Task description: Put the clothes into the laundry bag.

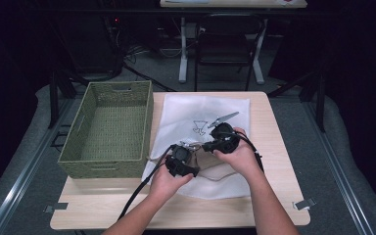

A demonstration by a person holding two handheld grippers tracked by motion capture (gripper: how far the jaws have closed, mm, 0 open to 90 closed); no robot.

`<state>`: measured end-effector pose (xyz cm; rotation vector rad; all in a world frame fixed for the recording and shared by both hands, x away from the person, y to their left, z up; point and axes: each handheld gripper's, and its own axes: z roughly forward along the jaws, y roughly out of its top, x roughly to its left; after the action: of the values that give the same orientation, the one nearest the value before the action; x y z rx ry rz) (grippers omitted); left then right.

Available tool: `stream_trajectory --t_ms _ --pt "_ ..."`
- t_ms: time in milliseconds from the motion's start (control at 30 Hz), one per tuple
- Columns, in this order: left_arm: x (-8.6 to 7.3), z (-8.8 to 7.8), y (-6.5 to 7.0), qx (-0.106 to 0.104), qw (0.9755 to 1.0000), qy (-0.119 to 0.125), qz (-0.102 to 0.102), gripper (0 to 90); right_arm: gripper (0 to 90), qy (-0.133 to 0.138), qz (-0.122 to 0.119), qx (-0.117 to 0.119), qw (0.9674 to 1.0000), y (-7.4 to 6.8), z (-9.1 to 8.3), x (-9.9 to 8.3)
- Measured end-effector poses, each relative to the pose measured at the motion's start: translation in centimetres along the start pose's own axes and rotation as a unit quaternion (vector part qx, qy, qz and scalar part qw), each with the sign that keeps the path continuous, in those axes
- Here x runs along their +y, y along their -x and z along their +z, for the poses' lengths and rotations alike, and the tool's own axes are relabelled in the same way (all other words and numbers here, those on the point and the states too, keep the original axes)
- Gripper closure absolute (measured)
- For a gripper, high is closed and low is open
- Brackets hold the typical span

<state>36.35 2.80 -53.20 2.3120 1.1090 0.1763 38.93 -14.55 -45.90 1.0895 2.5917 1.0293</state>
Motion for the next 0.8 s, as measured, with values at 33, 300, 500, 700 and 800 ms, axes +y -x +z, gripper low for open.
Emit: stream_trajectory --t_ms 33,300,500,700,800 --pt "0.0 0.2 0.0 -0.001 1.0000 0.000 -0.001 42.6 87.4 0.000 -0.001 0.000 1.0000 0.0 0.0 0.0" --pt "-0.2 2.2 0.0 0.019 0.9997 -0.017 -0.003 53.8 87.4 -0.003 0.000 0.001 1.0000 0.0 0.1 0.0" --pt "0.0 2.2 -0.3 0.033 0.9995 -0.005 -0.002 82.6 87.4 -0.003 0.000 0.001 1.0000 -0.1 0.1 0.0" --pt "0.3 1.7 -0.5 0.023 0.9997 0.003 -0.012 86.8 87.4 -0.004 -0.004 0.001 1.0000 -0.1 0.2 0.0" --pt "0.8 1.4 -0.7 0.022 0.9996 0.008 -0.014 87.0 87.5 -0.005 -0.003 0.000 1.0000 -0.2 0.2 0.0"
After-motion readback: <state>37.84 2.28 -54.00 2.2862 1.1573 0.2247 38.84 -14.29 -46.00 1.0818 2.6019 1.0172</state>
